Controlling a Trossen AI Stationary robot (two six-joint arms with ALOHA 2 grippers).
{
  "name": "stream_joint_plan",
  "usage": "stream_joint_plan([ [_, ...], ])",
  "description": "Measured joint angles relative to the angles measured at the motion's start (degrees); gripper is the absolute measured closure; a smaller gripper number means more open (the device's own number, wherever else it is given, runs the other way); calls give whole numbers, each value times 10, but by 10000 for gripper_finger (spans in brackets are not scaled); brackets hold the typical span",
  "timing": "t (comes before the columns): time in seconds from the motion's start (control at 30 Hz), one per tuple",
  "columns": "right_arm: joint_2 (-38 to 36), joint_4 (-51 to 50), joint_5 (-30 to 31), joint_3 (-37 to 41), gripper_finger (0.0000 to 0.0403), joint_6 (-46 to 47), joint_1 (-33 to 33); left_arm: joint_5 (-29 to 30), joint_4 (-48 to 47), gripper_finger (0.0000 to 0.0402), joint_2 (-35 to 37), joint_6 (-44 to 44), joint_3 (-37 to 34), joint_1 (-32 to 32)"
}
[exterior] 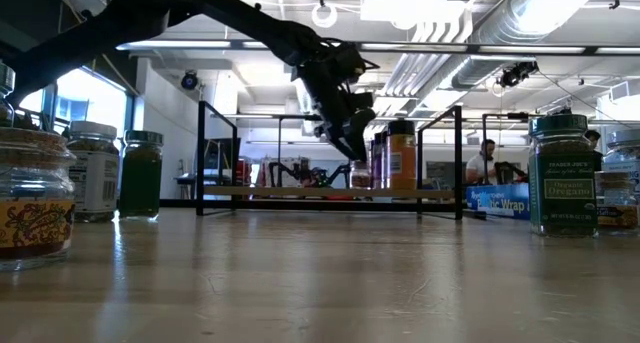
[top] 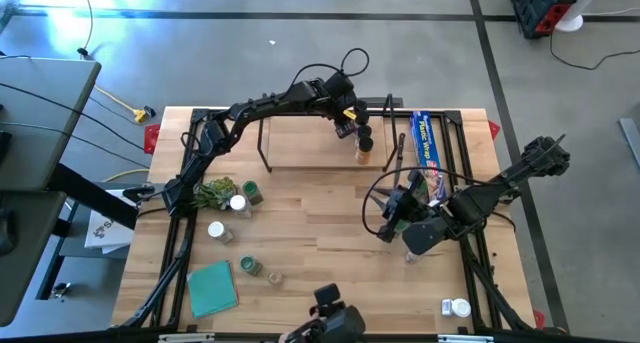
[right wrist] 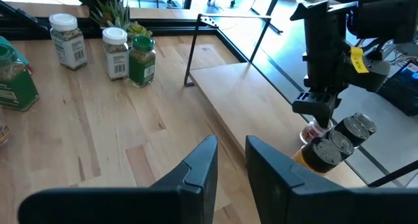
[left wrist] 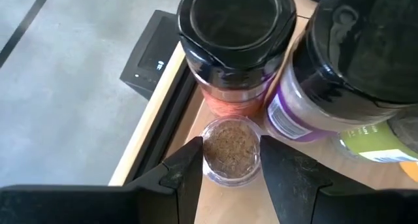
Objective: Shelf spices
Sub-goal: Put the brown seasoning bottle on the shelf
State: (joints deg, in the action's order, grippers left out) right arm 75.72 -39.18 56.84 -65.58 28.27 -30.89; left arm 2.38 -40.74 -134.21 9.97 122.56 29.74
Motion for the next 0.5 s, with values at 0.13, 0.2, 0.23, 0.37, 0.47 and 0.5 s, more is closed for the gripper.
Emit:
stream_joint_plan([
  [0.13,0,0,0,0,330,-1,0,5,-8,257,0,3,0,3],
  [0.2,0,0,0,0,330,-1,0,9,-10,257,0,6,0,3],
  [0.23,0,0,0,0,330,-1,0,13,-11,257,0,7,0,3],
  [0.37,0,0,0,0,330,-2,0,23,-16,257,0,7,0,3],
  [0.47,0,0,0,0,330,-2,0,27,-18,257,0,9,0,3],
  [0.5,0,0,0,0,330,-2,0,28,-18,257,0,9,0,3],
])
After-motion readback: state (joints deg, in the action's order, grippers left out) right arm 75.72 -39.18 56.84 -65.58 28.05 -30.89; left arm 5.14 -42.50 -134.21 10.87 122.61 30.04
